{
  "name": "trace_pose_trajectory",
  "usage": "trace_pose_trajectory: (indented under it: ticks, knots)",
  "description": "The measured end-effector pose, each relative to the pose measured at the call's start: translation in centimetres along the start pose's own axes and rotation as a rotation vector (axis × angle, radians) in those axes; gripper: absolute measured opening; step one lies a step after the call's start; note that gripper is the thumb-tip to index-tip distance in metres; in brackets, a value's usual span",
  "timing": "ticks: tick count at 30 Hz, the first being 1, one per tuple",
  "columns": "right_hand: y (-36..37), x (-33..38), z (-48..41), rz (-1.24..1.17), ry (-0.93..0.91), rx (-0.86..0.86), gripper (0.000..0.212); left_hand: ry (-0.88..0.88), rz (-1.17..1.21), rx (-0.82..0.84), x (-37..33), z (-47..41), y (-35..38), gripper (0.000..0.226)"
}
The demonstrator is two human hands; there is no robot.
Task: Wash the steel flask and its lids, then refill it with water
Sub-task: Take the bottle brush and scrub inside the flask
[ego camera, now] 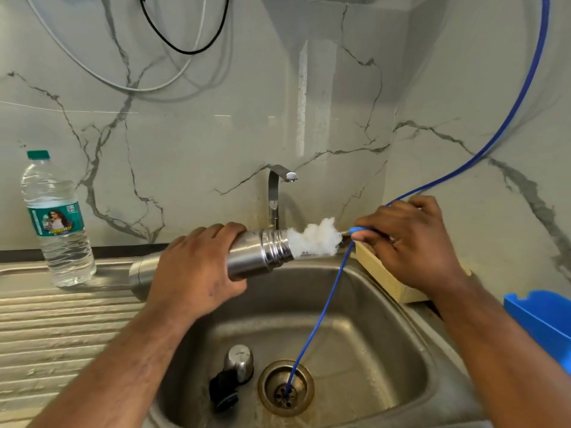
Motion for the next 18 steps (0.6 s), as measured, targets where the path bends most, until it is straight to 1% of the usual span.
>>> trace_pose_trajectory:
  ticks: [2,5,6,8,10,12,14,18]
  knots:
    - [0.2,0.6,-0.1,0.025,0.009,-0.012,0.014,-0.015,-0.010,-0.002,0.0,0.0,0.3,0.085]
    - [1.1,2.7,-0.3,0.059,0.017,-0.036,0.025,-0.039,0.022,0.028,-0.2,0.2,0.8,0.086]
    - [1.4,3.3,-0.3,0.050,0.007,-0.021,0.028,-0.035,0.022,0.025,-0.4,0.2,1.0,0.088]
    - [2.3,4.2,-0.2,0.027,-0.040,0.024,0.027,0.032,0.000,-0.007,-1.7,0.2,0.9,0.093]
    - [2.3,4.2,-0.1,0.042,-0.064,0.032,0.024,0.102,0.007,-0.023,-2.7,0.2,0.5,0.092]
    - [1.3,2.7,-0.3,0.078,-0.030,0.009,0.021,0.053,0.053,-0.009,-1.7,0.1,0.2,0.087]
    - [-0.2,0.5,-0.5,0.115,0.030,-0.043,0.019,-0.021,0.034,-0.010,0.2,-0.1,-0.1,0.085]
    - [-1.6,-1.6,0.0,0.173,0.090,-0.039,0.035,-0.114,0.019,-0.024,2.4,-0.2,-0.1,0.086]
Point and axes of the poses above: each hand's wrist, its own z-axis away from the middle knuckle, its own y-axis out of the palm, x = y × z, the point moved 3 cm from there along -z, towards the middle knuckle, and after that the axes turned 7 degrees about -z, right-handed, at the moved point
